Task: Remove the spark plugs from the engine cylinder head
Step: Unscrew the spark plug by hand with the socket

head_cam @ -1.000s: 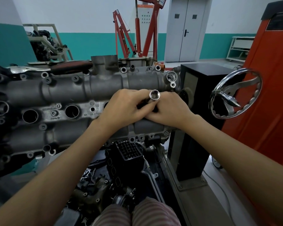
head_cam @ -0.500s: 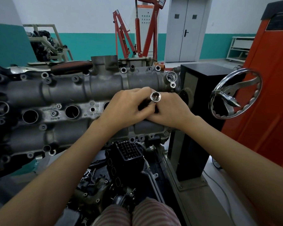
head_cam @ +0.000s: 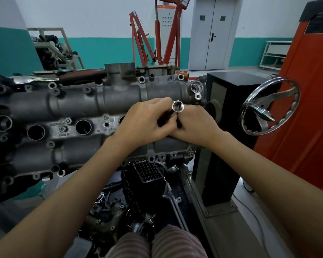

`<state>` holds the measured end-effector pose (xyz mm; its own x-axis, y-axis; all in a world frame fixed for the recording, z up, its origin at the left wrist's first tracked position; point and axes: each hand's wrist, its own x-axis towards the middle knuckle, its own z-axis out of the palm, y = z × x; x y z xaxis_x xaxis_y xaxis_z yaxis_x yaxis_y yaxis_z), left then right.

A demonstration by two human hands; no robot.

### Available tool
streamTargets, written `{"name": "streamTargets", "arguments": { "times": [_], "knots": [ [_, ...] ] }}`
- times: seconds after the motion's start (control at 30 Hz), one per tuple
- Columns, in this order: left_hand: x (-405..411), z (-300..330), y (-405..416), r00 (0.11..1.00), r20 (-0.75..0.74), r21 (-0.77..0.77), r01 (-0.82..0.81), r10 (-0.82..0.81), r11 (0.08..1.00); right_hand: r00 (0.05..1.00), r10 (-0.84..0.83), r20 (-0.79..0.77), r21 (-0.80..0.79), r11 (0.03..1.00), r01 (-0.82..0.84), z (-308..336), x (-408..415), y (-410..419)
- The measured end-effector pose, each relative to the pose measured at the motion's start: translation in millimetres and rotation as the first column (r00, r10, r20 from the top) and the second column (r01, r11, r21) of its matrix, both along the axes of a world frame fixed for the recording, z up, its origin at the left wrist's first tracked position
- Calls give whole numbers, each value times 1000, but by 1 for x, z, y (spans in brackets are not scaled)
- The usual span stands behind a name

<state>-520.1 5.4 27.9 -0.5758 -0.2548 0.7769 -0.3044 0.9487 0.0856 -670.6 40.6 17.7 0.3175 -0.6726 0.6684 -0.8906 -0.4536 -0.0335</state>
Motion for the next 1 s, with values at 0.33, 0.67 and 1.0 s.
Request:
{"name": "streamTargets", "arguments": {
  "times": [0.33,0.67,1.0],
  "knots": [
    [2,0,-4,1000,27,-23,-3,4,1000,999,-13,-34,-10,1000,13,1,-1,0],
    [0,-2,-2,999,-39,-99,-29,25,995,999,-29,19,46,999,28,1,-1,0],
    [1,1,0,1000,-14,-51,8,-9,999,999,-36,-3,71,997,36,1,-3,-2]
  ]
}}
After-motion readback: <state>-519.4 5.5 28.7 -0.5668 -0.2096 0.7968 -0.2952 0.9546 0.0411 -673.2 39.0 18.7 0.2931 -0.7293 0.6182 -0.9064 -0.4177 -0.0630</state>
